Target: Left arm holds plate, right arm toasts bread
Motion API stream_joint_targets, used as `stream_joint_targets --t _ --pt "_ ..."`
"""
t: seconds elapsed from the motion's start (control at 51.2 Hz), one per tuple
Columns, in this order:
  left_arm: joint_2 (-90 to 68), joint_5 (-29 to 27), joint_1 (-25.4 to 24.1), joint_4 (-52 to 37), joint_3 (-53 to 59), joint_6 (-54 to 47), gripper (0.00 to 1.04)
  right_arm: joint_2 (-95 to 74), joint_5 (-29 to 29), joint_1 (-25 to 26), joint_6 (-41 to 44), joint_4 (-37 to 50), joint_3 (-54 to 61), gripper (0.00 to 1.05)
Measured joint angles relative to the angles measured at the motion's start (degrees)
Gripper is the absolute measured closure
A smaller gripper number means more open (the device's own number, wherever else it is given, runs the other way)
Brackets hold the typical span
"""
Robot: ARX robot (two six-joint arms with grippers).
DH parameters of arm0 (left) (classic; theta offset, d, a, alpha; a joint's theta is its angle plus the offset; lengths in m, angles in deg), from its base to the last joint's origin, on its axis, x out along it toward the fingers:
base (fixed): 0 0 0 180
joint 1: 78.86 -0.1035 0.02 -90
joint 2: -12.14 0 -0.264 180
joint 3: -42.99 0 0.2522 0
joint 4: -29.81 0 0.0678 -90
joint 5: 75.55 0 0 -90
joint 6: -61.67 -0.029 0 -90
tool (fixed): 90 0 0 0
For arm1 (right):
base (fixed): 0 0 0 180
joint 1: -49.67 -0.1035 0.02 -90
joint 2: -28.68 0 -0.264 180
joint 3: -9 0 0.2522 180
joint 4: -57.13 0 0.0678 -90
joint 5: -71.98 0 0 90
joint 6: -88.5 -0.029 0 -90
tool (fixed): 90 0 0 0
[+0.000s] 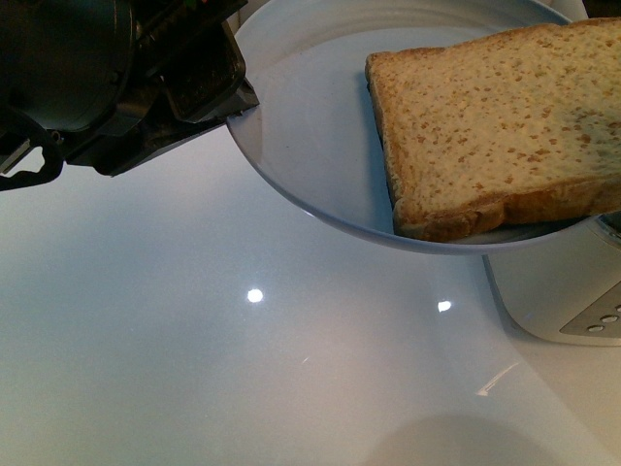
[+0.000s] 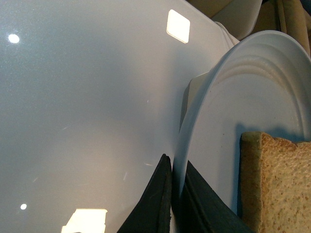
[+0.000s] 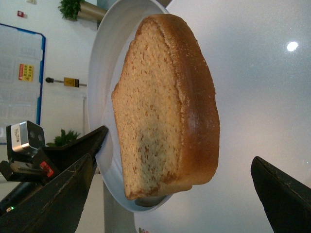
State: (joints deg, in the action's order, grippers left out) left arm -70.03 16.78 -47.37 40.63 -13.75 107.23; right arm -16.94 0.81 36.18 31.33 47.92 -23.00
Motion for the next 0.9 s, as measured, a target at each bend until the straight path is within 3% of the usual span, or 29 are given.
stream_joint_targets --t 0.683,0.898 --pt "0.0 0.0 0.0 0.0 0.0 0.0 1.02 -3.5 -0.2 0.0 -2.3 3.9 0.0 0.09" --pt "0.0 0.0 0.0 0.0 0.0 0.0 1.02 -3.5 -0.8 0.0 -2.8 3.9 0.0 0.31"
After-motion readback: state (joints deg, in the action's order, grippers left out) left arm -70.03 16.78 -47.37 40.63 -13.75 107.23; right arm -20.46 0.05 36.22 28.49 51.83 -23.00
